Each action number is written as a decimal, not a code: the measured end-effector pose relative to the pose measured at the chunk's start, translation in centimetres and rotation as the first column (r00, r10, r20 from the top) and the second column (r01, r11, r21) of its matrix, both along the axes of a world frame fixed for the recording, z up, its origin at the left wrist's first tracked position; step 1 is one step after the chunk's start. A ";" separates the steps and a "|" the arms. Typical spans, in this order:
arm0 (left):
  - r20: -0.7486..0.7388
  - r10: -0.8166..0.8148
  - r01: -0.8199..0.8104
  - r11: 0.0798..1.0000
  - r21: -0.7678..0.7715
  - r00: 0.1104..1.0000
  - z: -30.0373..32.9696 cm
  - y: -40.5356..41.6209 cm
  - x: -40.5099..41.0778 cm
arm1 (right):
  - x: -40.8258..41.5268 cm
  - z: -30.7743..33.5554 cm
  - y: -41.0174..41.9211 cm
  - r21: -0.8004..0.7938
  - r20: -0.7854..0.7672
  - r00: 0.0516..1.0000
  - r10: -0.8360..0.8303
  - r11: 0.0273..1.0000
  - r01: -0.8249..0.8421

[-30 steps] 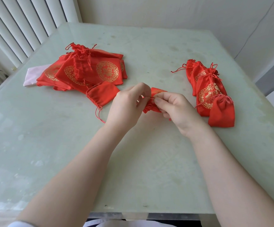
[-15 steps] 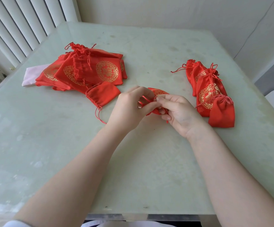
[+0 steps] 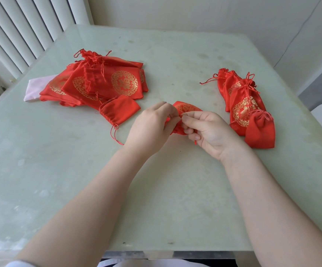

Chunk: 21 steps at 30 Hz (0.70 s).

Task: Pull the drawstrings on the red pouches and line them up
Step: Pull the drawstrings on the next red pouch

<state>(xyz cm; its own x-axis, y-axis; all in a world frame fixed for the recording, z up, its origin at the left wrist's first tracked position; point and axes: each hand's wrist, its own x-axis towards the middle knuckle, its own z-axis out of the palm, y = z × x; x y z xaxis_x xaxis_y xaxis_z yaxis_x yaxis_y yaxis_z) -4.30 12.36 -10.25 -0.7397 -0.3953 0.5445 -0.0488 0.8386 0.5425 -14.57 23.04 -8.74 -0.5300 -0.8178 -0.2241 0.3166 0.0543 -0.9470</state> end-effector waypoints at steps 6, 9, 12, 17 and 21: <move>-0.010 0.029 -0.029 0.999 -0.033 1.000 0.0 0.2 0.0 | 0.1 0.2 0.0 0.010 0.018 1.000 0.008 1.000 -0.008; 0.023 0.033 -0.032 0.998 -0.047 0.999 0.0 0.4 0.0 | 0.0 0.3 0.2 0.042 -0.036 0.998 0.045 0.998 -0.043; 0.034 0.068 -0.067 0.997 -0.024 0.997 0.0 -0.3 0.1 | -0.5 0.8 0.6 0.108 -0.215 0.975 0.050 0.994 -0.028; 0.033 0.167 -0.165 0.986 -0.035 0.985 -0.6 -1.2 0.0 | -1.2 0.9 0.5 0.082 -0.561 0.827 -0.038 0.991 0.102; 0.053 0.130 -0.130 0.992 -0.003 0.990 -0.5 -1.0 -0.1 | -1.6 -0.1 0.4 0.140 -0.645 0.764 -0.025 0.979 0.150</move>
<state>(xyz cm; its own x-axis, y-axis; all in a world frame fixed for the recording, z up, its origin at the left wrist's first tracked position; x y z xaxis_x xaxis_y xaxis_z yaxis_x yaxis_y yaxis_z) -4.38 11.38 -10.79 -0.7099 -0.4904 0.5056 -0.1860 0.8229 0.5369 -16.19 23.43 -8.88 -0.6681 -0.7418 0.0586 -0.3442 0.2382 -0.9082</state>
